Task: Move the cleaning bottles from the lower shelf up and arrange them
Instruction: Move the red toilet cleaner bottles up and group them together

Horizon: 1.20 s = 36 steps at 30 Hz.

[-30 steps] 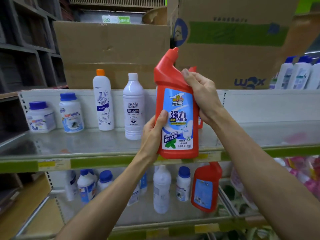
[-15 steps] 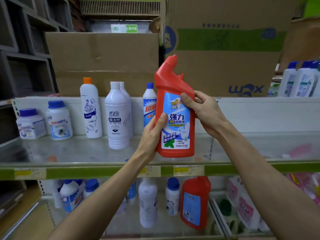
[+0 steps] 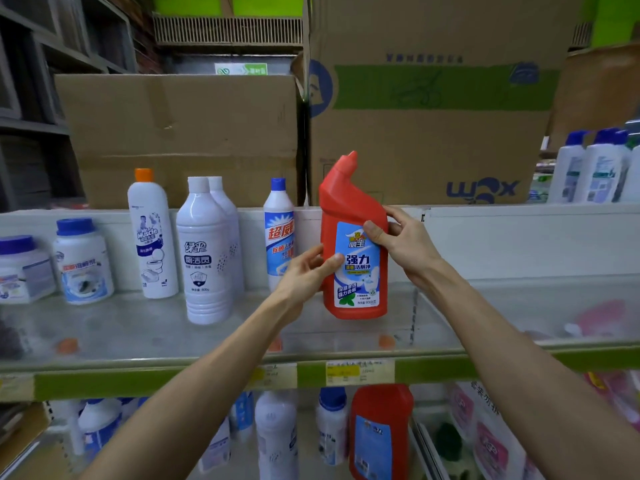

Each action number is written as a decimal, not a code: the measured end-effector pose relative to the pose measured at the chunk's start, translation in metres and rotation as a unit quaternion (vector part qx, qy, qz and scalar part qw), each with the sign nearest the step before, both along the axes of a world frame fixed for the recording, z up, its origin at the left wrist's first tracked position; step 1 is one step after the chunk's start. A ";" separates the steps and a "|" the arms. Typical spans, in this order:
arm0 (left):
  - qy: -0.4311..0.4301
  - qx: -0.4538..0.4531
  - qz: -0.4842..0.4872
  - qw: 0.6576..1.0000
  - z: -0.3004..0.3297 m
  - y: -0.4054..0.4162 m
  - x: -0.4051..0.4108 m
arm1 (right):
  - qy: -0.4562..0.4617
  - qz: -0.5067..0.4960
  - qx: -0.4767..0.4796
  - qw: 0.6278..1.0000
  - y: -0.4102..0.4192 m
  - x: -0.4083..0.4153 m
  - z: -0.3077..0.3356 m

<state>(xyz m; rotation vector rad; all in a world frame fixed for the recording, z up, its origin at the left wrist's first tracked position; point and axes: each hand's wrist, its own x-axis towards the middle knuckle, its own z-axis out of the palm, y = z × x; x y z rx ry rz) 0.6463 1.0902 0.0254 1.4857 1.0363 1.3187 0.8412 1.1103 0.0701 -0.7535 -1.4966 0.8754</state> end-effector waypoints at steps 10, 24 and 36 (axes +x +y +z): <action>-0.007 -0.001 0.012 1.000 -0.001 0.019 0.001 | 0.003 0.013 -0.010 1.000 0.029 -0.001 -0.008; 0.070 0.049 0.085 0.993 -0.004 0.001 0.006 | -0.058 -0.010 0.030 0.998 0.024 -0.004 -0.011; 0.040 0.128 0.118 0.984 -0.013 -0.084 0.011 | -0.105 -0.131 0.052 0.984 -0.025 -0.003 -0.009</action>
